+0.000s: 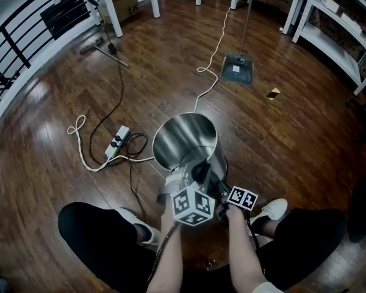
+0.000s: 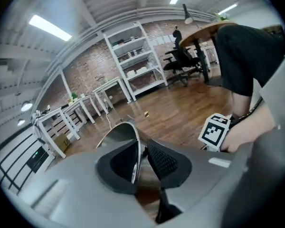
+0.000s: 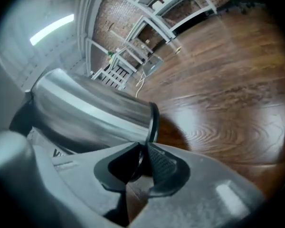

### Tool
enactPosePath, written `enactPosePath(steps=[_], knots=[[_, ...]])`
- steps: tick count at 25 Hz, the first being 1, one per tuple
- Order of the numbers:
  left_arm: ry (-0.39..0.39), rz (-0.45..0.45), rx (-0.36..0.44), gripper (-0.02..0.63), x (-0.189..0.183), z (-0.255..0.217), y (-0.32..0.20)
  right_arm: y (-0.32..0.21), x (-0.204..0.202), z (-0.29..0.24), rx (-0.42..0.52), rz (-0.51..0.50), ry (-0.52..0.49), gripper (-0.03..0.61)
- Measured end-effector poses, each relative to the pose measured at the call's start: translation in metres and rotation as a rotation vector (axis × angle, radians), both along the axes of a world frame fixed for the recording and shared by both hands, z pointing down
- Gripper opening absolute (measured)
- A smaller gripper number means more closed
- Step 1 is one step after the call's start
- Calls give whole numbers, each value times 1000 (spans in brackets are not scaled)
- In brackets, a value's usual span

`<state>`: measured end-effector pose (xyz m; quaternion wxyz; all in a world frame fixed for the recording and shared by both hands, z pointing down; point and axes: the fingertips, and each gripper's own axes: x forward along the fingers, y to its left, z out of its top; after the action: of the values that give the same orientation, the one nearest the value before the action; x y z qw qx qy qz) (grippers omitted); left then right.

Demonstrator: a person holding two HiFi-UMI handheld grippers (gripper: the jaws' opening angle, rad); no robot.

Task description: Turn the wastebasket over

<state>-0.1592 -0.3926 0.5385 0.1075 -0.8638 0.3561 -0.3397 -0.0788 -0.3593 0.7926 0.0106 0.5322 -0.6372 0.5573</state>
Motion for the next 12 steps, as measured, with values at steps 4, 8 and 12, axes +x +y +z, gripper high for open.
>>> enactPosePath(steps=[4,8,12], knots=[[-228,204,11,71,51,39,46,26,56,20,-124,156,185,58],[-172,205,-28,57,49,60,60,44,138,3,-142,391,289,58],[-176,182,20,63,50,59,57,12,143,-41,20,341,295,58]])
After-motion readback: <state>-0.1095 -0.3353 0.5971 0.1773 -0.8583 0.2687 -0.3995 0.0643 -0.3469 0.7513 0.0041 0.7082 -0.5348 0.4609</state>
